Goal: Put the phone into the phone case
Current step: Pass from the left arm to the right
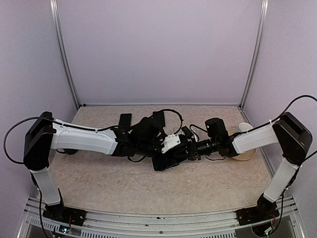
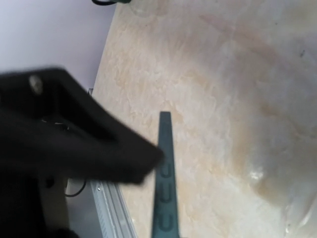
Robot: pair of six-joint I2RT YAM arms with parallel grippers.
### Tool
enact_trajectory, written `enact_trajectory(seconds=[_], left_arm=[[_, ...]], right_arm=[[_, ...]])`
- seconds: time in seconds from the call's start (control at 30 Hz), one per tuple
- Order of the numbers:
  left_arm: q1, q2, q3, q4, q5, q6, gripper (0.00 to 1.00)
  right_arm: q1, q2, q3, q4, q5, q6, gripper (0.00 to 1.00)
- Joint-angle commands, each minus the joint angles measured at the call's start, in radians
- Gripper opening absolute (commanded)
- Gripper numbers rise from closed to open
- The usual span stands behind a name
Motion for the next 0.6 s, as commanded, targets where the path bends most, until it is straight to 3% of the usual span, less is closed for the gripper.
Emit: enact_trajectory(seconds=[0.0, 0.13, 0.3, 0.5, 0.57], left_arm=[[0.002, -0.087, -0.051, 0.066, 0.001, -0.05, 0.92], [0.003, -0.14, -0.09, 0.105, -0.025, -0.092, 0.99], [0.003, -0.21, -0.119, 0.142, -0.09, -0.154, 0.99], [0.003, -0.355, -0.204, 0.284, -0.291, -0.266, 0.99], [0.002, -0.394, -0.213, 0.273, -0.28, -0.254, 0.99]], right_arm=[[0.007, -0.056, 0.012, 0.024, -0.048, -0.081, 0.0], [0.0, -0.088, 0.007, 0.004, -0.049, -0.113, 0.0], [-0.019, -0.144, 0.008, -0.069, -0.024, -0.18, 0.0], [-0.046, -0.206, 0.005, -0.144, 0.01, -0.236, 0.0], [-0.056, -0.223, 0.005, -0.162, 0.017, -0.248, 0.0]])
